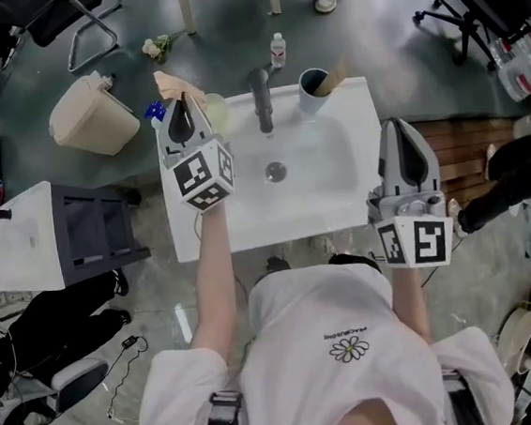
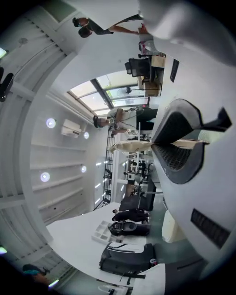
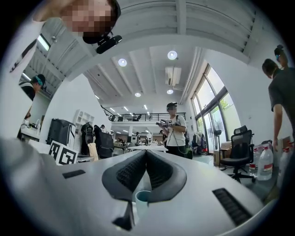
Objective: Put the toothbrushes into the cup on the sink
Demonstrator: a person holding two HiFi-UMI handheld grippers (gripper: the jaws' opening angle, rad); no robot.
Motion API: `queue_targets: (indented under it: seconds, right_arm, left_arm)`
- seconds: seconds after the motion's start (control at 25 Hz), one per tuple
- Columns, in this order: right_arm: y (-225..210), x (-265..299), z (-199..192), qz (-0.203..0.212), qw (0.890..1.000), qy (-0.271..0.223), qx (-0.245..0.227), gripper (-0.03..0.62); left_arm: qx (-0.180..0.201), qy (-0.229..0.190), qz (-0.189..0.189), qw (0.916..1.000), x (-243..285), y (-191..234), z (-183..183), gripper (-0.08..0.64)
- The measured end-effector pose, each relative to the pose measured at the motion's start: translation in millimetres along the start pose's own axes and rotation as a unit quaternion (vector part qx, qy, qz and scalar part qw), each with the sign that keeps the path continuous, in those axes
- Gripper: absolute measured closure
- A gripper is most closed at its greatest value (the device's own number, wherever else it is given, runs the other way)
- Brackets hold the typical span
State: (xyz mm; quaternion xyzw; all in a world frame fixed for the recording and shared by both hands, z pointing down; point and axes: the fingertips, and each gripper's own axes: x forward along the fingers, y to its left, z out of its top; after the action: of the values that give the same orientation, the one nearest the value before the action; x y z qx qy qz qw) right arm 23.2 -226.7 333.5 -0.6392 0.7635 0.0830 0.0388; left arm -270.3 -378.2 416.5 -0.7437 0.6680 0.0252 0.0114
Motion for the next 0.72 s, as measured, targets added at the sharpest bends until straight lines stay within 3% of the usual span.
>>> queue_targets:
  seconds: [0.48, 0.72]
  right_arm:
    - [-6, -10, -12, -0.02, 0.999, 0.027, -0.01, 0.58]
    - [-4, -10, -18, -0.019, 0.999, 0.037, -0.009, 0.58]
  left_arm:
    - [0.012, 0.067, -0.005, 0.9977, 8, -2, -66, 0.541]
    - [0.0, 0.102, -0.003, 0.9947, 10, 0, -96, 0.541]
